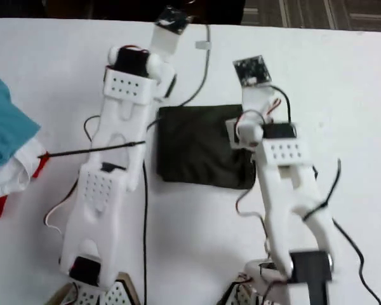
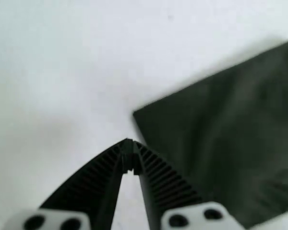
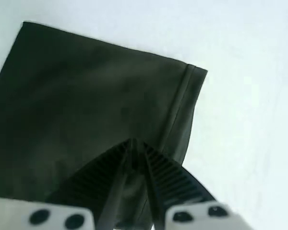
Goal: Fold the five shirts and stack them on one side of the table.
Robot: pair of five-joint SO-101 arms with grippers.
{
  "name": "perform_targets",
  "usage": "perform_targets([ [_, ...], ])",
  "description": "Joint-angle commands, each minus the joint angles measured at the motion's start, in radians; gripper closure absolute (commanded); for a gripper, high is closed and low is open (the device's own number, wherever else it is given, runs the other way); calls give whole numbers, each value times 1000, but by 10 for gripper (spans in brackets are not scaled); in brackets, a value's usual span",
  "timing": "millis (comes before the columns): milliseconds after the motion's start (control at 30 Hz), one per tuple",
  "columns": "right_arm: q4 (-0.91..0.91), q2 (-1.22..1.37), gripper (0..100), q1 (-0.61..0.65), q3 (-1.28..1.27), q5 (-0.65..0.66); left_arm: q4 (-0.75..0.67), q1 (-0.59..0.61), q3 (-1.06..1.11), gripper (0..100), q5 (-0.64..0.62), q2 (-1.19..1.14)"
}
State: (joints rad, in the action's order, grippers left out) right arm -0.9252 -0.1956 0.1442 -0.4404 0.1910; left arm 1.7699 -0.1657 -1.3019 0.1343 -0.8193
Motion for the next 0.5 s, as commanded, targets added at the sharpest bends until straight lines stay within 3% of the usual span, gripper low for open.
perform_targets([
  [0, -73, 140, 981, -22, 207, -25, 18, -57, 237, 974, -41, 241],
  [133, -140, 271, 981, -24, 371, -25, -15, -89, 486, 973, -44, 405],
  [267, -173, 366, 981, -24, 485, -25, -138, -91, 742, 973, -44, 537],
  [467, -170, 473, 981, -24, 545, -25, -450, -98, 1208, 973, -46, 733],
])
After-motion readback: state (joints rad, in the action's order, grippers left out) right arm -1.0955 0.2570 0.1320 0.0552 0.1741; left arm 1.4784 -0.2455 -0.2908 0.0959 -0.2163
